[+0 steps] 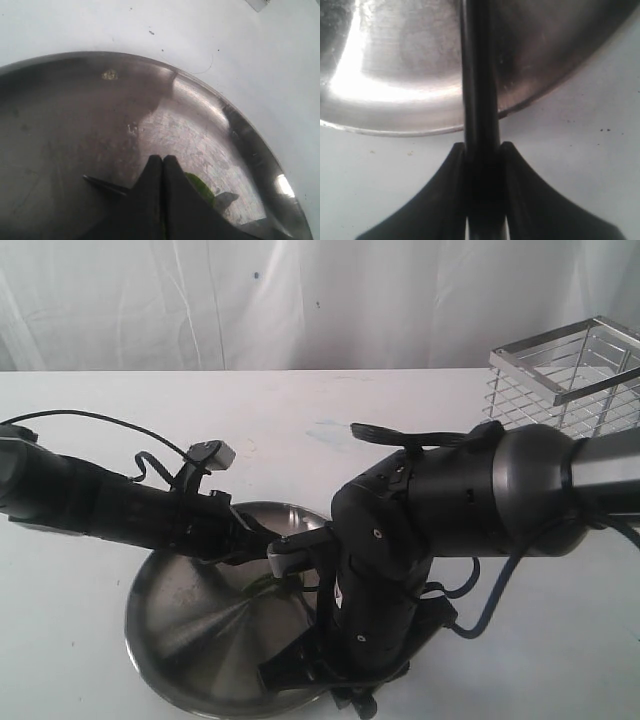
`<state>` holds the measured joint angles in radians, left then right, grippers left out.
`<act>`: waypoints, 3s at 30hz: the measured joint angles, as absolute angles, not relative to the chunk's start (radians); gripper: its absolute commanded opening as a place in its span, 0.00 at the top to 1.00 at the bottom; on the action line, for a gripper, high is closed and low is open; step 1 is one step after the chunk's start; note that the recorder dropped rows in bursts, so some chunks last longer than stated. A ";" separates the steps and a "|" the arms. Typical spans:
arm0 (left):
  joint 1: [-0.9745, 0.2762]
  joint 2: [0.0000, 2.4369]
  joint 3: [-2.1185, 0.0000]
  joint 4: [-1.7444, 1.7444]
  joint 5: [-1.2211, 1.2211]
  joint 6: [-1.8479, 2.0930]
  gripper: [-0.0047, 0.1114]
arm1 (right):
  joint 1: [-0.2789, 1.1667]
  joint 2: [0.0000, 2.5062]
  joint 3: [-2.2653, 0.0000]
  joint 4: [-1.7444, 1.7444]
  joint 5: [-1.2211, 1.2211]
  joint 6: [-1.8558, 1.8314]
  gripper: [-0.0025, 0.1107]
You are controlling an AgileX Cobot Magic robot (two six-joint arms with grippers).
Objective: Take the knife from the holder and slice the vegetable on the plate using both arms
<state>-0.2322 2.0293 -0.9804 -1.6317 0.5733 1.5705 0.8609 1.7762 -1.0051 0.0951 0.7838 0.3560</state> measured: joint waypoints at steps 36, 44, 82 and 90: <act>-0.232 2.033 -0.928 -1.686 0.638 1.651 0.96 | 0.861 1.776 -0.923 0.111 0.863 0.361 0.98; -0.232 2.030 -0.928 -1.692 0.650 1.678 0.96 | 0.861 1.762 -0.923 0.111 0.851 0.365 0.98; -0.305 2.106 -1.023 -1.691 0.640 1.628 0.96 | 0.861 1.758 -0.923 0.125 0.879 0.365 0.98; -0.306 2.105 -1.029 -1.612 0.645 1.592 0.96 | 0.861 1.725 -0.923 0.137 0.994 0.359 0.98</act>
<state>-0.3064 2.1046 -1.0290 -1.6116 0.6445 1.5920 0.8609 1.7245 -0.9226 0.1369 0.9940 0.3593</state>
